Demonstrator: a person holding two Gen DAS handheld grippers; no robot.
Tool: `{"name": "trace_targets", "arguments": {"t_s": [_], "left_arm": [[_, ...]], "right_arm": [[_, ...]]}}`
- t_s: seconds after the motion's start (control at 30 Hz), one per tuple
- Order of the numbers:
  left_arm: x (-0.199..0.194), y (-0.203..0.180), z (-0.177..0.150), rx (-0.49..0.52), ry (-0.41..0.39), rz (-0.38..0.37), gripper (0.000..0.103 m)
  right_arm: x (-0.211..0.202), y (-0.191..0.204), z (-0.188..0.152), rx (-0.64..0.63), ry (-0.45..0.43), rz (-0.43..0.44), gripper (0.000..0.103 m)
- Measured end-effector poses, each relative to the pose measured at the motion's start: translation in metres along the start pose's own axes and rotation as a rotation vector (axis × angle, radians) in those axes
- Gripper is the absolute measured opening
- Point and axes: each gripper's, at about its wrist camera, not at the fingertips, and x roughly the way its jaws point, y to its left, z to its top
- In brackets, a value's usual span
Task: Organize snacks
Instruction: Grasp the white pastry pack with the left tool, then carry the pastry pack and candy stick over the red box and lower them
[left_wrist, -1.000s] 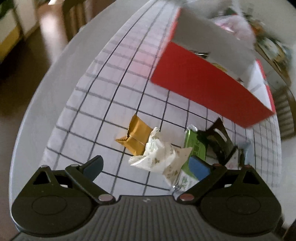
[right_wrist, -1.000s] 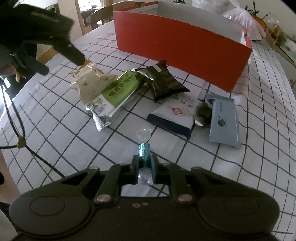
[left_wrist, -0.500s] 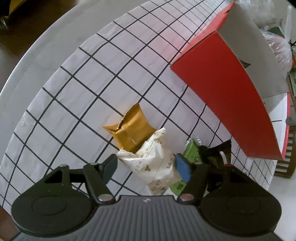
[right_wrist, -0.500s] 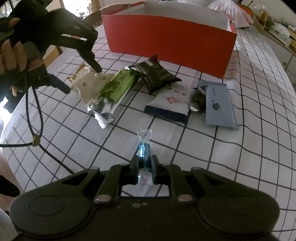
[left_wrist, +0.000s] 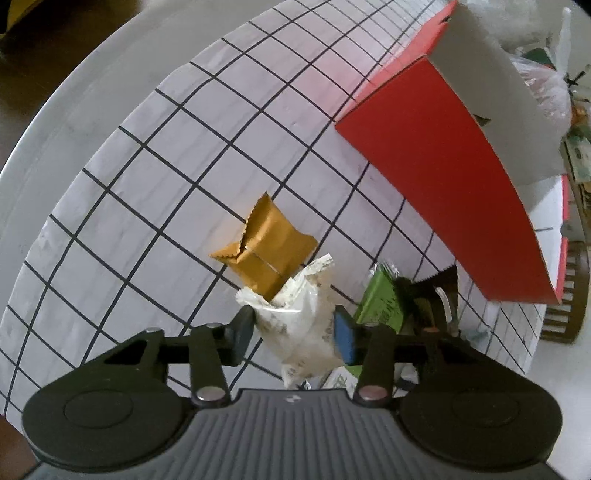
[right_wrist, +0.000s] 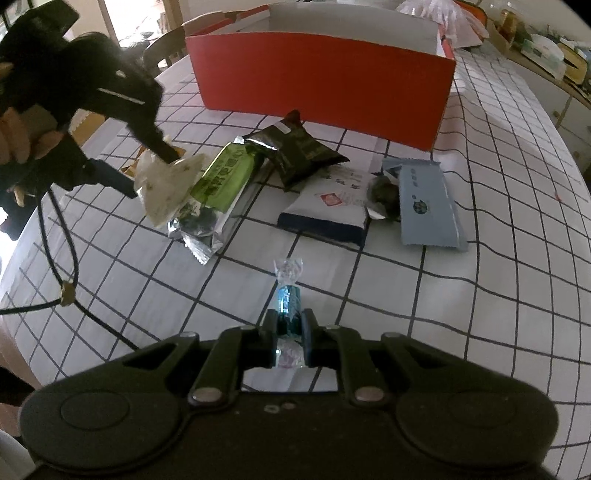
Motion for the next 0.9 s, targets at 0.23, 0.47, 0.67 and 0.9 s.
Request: {"name": "trace_targets", "arguments": {"t_s": [0.23, 0.47, 0.67, 0.9], "left_arm": [[-0.008, 0.009, -0.006, 0.035, -0.006, -0.038, 0.034], [-0.017, 0.02, -0.013, 0.069, -0.015, -0.062, 0.029], [-0.037, 0.017, -0.026, 0.163, -0.069, -0.074, 0.028], [-0.063, 0.005, -0.034, 0.253, -0.126, -0.089, 0.028]], "right_arm": [[-0.004, 0.0, 0.0, 0.048, -0.012, -0.002, 0.011], [-0.016, -0.007, 0.0, 0.136, -0.042, -0.002, 0.011], [-0.032, -0.012, 0.005, 0.19, -0.094, 0.005, 0.011], [-0.059, -0.016, 0.023, 0.217, -0.181, 0.01, 0.011]]}}
